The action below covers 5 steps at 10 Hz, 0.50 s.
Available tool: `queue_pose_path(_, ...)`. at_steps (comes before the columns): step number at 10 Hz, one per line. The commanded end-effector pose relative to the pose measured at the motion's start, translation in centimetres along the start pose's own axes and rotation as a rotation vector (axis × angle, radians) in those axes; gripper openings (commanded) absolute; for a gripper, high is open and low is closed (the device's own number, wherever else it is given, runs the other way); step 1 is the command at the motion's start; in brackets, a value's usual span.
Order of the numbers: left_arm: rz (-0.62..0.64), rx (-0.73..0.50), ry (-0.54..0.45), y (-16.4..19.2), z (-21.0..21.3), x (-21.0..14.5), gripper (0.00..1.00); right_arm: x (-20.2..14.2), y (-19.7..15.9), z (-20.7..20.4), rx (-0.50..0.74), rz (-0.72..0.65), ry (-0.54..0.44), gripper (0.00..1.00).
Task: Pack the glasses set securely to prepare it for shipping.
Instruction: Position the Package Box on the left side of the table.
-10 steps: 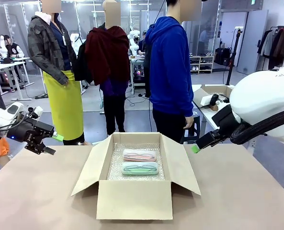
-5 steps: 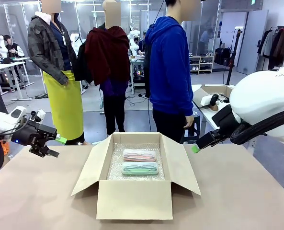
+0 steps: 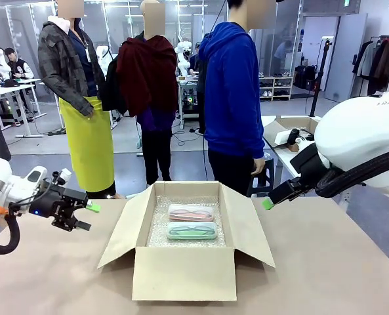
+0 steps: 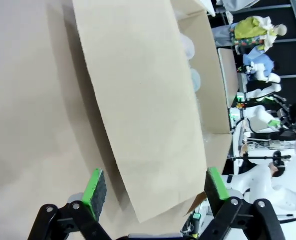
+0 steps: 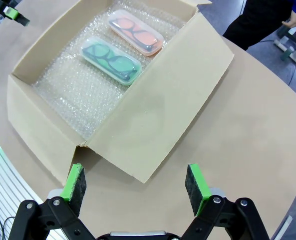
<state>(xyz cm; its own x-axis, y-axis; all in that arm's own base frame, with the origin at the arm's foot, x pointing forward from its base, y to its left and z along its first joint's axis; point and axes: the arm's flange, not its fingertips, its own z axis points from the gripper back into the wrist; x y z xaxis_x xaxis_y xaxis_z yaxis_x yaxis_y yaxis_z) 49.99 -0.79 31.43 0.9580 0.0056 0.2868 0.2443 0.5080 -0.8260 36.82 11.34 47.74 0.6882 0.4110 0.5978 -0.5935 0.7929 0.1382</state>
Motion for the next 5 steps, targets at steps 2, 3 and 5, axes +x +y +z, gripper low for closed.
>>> queue_pose_path(2, 0.009, -0.023, -0.063, 1.8, -2.6, -1.1, 1.00, 0.1, 0.0, 0.0, 0.003, 0.015, -0.011, 1.00)
queue_pose_path(3, 0.026, -0.024, -0.071, 2.5, -3.4, -1.3, 1.00, 0.1, 0.0, 0.0, 0.003, 0.015, -0.011, 1.00)
queue_pose_path(5, 0.073, -0.056, -0.067, 3.1, -4.7, -1.6, 1.00, 0.1, 0.0, 0.0, 0.003, 0.015, -0.011, 1.00)
